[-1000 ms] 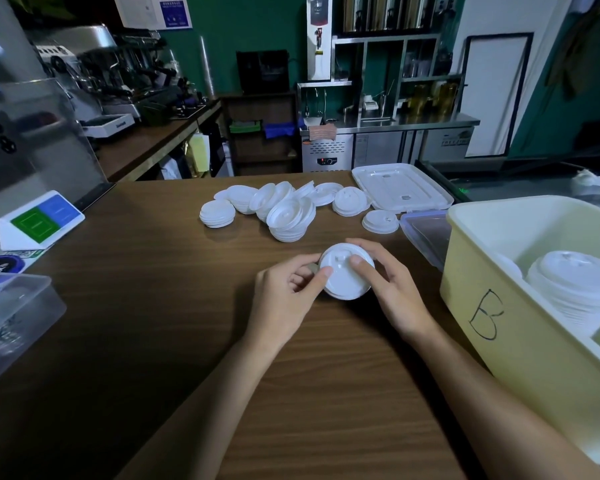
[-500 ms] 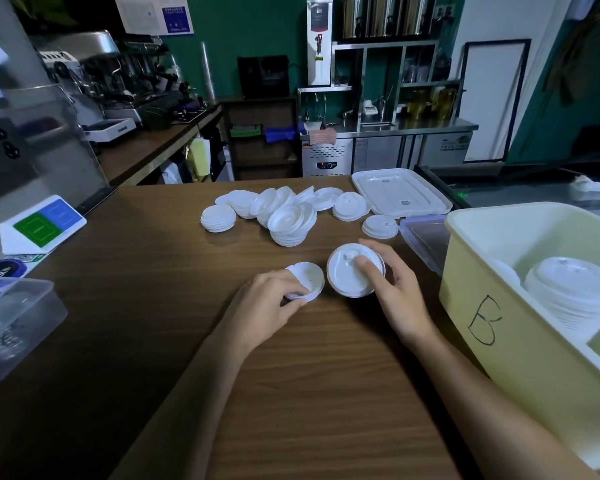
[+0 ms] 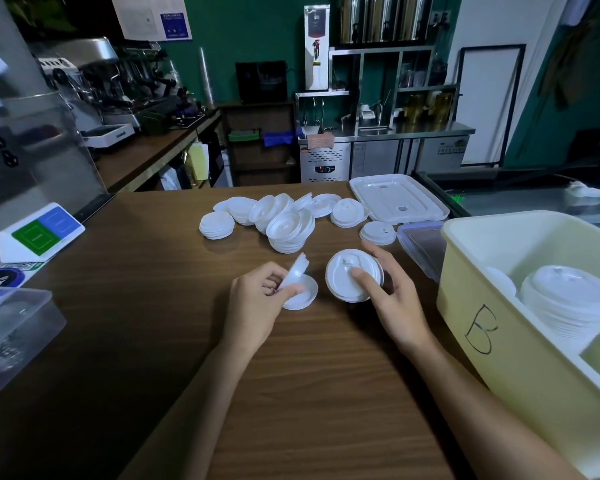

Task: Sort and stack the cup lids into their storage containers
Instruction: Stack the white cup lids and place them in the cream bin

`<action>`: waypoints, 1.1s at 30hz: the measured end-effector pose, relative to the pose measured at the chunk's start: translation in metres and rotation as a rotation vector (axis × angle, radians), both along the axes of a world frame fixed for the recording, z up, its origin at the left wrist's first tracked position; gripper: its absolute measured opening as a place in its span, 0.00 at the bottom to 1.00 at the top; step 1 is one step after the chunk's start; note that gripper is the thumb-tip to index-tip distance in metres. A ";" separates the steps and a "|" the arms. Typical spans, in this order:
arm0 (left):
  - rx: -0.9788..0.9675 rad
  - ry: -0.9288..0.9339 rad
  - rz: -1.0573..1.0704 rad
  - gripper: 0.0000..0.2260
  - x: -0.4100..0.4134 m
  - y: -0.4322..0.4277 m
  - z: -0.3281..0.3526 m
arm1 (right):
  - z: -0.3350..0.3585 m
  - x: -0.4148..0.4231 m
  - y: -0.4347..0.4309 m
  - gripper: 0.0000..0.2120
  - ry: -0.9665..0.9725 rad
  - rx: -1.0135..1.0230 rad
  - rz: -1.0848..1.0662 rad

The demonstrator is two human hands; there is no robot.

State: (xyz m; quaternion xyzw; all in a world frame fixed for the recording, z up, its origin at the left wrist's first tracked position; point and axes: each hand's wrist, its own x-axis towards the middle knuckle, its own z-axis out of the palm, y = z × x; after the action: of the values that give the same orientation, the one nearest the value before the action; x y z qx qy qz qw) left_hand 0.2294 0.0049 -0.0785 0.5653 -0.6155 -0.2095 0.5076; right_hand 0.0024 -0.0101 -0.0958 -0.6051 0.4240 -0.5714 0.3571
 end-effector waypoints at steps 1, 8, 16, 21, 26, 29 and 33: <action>-0.015 0.075 0.010 0.06 -0.001 0.000 0.002 | -0.001 0.000 0.000 0.20 -0.001 0.004 0.005; 0.047 0.470 -0.162 0.12 -0.010 0.001 0.004 | -0.005 0.001 -0.002 0.20 0.009 0.006 -0.004; 0.047 0.457 -0.206 0.09 -0.030 0.007 -0.003 | 0.003 0.006 0.007 0.18 0.029 0.058 0.097; -0.010 0.420 -0.155 0.11 -0.034 0.004 -0.010 | 0.003 0.007 0.009 0.19 0.109 0.025 0.122; -0.078 0.175 -0.116 0.12 -0.028 0.002 -0.013 | -0.001 0.005 0.006 0.19 0.124 -0.048 0.097; -0.092 -0.182 -0.102 0.17 -0.009 -0.002 -0.014 | -0.004 0.002 0.001 0.19 0.083 -0.067 0.034; -0.031 -0.433 -0.145 0.11 0.010 -0.008 -0.020 | -0.003 0.000 -0.003 0.16 0.021 -0.035 0.001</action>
State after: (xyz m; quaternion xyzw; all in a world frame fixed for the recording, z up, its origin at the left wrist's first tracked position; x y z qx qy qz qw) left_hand 0.2398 -0.0029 -0.0983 0.5435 -0.7521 -0.1096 0.3562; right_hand 0.0022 -0.0127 -0.0985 -0.6175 0.4171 -0.5723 0.3423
